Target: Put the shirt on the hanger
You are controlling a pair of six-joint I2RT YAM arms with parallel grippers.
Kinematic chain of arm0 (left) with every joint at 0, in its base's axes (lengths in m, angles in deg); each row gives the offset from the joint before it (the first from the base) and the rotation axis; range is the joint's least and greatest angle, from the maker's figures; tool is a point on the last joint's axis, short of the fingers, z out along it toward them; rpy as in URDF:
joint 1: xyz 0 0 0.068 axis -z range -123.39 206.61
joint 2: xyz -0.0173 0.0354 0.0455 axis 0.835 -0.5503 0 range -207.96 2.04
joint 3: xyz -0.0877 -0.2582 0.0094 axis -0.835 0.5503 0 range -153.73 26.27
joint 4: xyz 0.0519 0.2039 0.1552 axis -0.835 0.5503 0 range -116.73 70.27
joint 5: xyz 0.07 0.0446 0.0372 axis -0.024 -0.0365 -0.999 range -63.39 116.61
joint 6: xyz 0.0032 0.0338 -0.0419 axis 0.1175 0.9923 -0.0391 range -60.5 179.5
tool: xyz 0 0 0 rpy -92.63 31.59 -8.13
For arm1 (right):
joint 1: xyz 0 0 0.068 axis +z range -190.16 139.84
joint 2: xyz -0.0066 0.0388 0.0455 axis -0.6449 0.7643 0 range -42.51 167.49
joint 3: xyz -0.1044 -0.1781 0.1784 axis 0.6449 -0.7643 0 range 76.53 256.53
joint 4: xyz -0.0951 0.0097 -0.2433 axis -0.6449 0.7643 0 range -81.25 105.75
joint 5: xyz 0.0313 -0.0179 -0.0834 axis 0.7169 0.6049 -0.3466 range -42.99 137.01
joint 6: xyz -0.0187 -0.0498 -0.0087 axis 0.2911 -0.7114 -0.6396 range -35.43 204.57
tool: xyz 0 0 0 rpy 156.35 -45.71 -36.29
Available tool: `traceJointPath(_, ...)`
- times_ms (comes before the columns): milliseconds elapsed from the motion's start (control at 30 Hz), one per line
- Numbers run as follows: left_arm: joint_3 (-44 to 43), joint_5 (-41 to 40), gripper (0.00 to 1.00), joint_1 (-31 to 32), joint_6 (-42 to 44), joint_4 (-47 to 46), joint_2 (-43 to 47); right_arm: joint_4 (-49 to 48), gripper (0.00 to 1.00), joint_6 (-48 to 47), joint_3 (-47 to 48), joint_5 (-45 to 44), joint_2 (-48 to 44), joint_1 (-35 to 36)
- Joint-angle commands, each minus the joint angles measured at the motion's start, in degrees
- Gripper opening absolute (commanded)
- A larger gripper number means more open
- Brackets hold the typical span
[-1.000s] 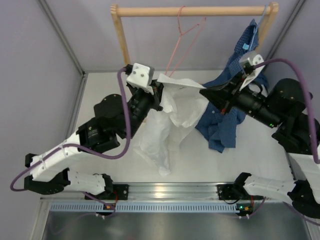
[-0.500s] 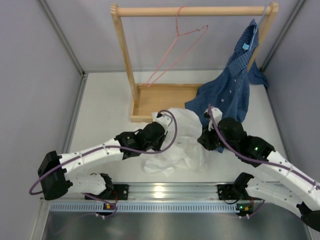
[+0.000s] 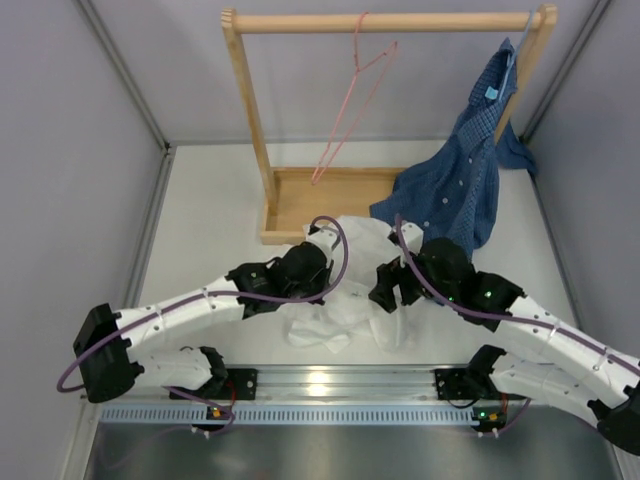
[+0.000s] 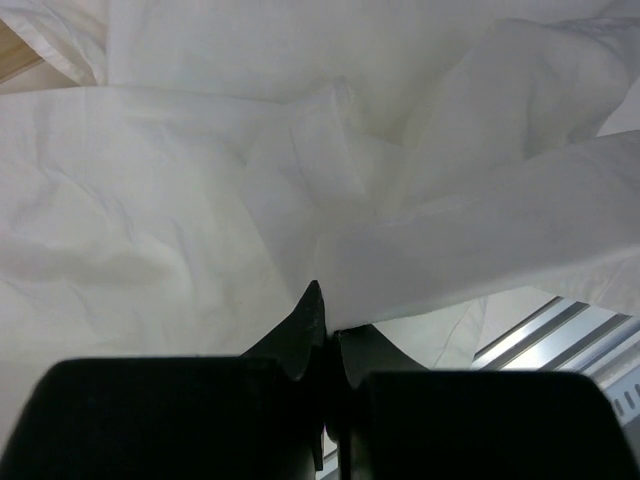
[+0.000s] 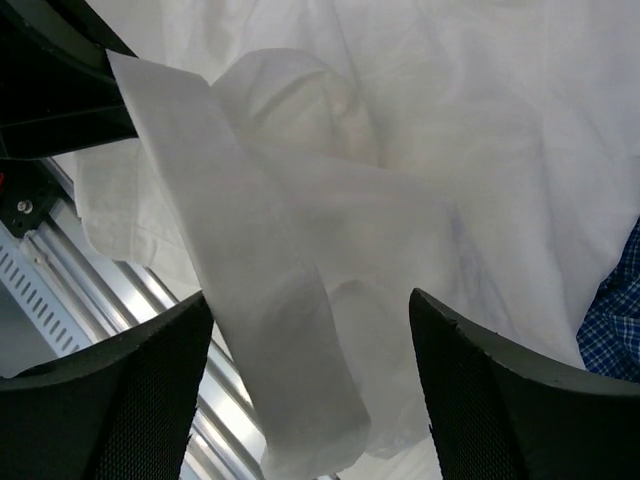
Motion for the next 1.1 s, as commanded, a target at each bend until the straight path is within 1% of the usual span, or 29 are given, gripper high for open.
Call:
traceJointPath(0,-3.4,2.3,0.0,-0.3,-1.2,-2.9,0.3,-7.0,0.75,-3.3,-0.5,-0.4,2.5,-0.2)
traceJointPath(67,-3.7,3.2,0.0,-0.3,-0.8,-3.2,1.5,-7.4,0.66,-4.6,0.0,-0.7,4.2,-0.2)
traceJointPath(167,-4.0,3.6,0.0,-0.3,0.0,-3.2,3.0,-9.2,0.37,-6.4,0.4,1.4,6.2,0.1)
traceJointPath(200,-4.0,3.9,0.0,-0.3,0.7,-3.2,3.3,-10.2,0.15,-6.9,0.5,1.1,6.8,0.2)
traceJointPath(233,-3.7,4.3,0.04,-0.3,0.9,-3.2,3.4,-10.3,0.05,-7.0,0.8,-0.1,7.0,0.2)
traceJointPath(267,-3.3,4.6,0.09,-0.3,1.1,-3.1,3.7,-10.2,0.0,-6.6,1.7,-1.7,7.2,0.2)
traceJointPath(300,-2.9,4.8,0.16,-0.3,1.3,-3.2,3.9,-10.0,0.0,-6.3,2.1,-5.1,7.2,0.2)
traceJointPath(333,-1.4,4.7,0.33,-0.3,1.3,-3.1,4.1,-9.2,0.0,-5.7,2.6,-6.1,7.2,0.2)
traceJointPath(400,0.2,4.1,0.5,-0.3,0.9,-3.2,5.3,-8.1,0.0,-4.6,4.2,-9.5,7.2,0.0)
traceJointPath(433,1.0,3.9,0.57,-0.3,0.8,-3.3,5.6,-6.6,0.0,-4.4,4.7,-9.7,7.3,0.0)
traceJointPath(467,2.3,3.8,0.58,-0.2,1.1,-3.5,5.9,-6.0,0.0,-4.0,5.8,-9.6,7.6,0.1)
traceJointPath(533,3.1,1.8,0.49,0.4,2.0,-3.7,6.0,-4.4,0.0,-3.7,6.8,-9.9,8.4,0.0)
traceJointPath(567,3.2,0.7,0.44,1.9,2.2,-3.7,5.7,-4.1,0.0,-3.4,7.7,-10.1,8.6,0.0)
traceJointPath(667,2.5,-5.4,0.43,6.0,2.4,-3.7,3.6,-2.9,0.0,-2.7,9.6,-10.1,9.8,0.1)
traceJointPath(767,2.1,-11.8,0.43,8.0,1.9,-3.5,1.7,-1.5,0.0,-2.7,11.5,-10.2,10.6,0.0)
traceJointPath(833,1.9,-14.8,0.32,8.1,1.0,-3.3,1.1,-0.9,0.0,-2.7,12.2,-10.5,11.1,0.1)
traceJointPath(867,1.9,-17.0,0.29,8.1,0.8,-3.3,0.9,-0.7,0.0,-2.7,12.3,-10.5,10.9,0.0)
traceJointPath(900,1.8,-18.2,0.19,8.1,0.3,-3.0,0.8,-0.6,0.0,-2.7,12.2,-10.7,10.7,0.1)
traceJointPath(933,1.6,-18.8,0.13,8.1,0.2,-2.9,0.6,-0.6,0.01,-2.4,12.2,-10.9,10.6,0.0)
traceJointPath(967,1.5,-19.9,0.06,8.1,0.0,-3.0,0.5,-0.7,0.03,-1.9,11.9,-10.8,10.3,-0.2)
traceJointPath(1000,1.4,-20.6,0.01,8.1,-0.4,-2.9,0.5,-0.6,0.08,-1.7,11.9,-10.6,9.8,-0.2)
traceJointPath(1067,1.3,-20.9,0.0,8.1,-0.7,-2.9,1.2,-0.6,0.16,-0.9,12.3,-9.6,8.7,-0.3)
